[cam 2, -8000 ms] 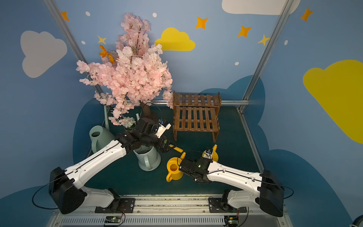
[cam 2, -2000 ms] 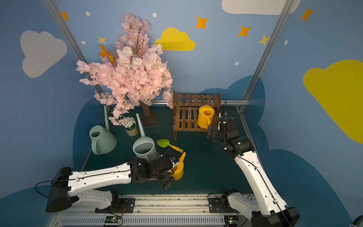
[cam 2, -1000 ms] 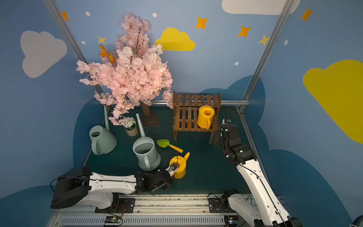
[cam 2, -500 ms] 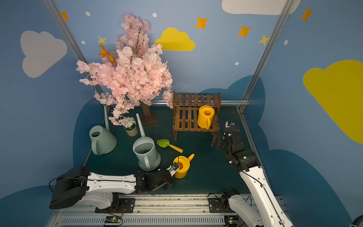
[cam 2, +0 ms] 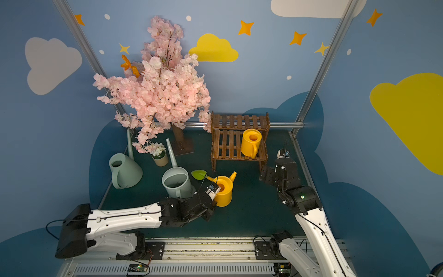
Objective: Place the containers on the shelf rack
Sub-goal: 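Pick up a container from the center of the board, then place the container on the shelf.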
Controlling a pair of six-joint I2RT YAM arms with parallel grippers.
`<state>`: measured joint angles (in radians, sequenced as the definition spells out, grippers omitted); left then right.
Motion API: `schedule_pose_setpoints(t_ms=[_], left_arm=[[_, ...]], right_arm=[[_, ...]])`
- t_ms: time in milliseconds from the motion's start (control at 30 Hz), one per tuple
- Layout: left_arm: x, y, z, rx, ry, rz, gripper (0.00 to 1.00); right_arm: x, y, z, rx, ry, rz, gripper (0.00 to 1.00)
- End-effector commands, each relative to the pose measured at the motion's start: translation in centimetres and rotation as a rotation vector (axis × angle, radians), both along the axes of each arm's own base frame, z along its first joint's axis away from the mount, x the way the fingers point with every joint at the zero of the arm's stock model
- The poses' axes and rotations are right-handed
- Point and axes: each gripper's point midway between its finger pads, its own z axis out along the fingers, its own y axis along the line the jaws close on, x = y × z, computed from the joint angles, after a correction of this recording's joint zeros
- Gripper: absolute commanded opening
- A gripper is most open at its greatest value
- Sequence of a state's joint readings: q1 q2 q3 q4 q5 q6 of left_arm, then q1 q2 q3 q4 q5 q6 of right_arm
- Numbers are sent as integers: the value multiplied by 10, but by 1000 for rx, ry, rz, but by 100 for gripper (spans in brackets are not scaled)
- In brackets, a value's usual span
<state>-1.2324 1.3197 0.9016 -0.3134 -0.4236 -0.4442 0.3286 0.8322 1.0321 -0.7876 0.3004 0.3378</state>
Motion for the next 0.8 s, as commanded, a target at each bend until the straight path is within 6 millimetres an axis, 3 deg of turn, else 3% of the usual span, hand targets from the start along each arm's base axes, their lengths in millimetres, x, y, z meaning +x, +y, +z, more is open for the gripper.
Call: schedule_pose_setpoints(t_ms=[0,200,433,767], left_arm=[[15,10,21,-10,-19,124,2],[29,2,37,15,-22,189,2],[50,-12,58,20,-39,225,2],[88,-9,73,19,-64,336,2]], right_arm=[[-6,0,12,21,-13,6,97],[-9,12,10,37,9,80,98],[-13,12,7,38,21,85,98],[-12,25,-1,79,37,123,98]])
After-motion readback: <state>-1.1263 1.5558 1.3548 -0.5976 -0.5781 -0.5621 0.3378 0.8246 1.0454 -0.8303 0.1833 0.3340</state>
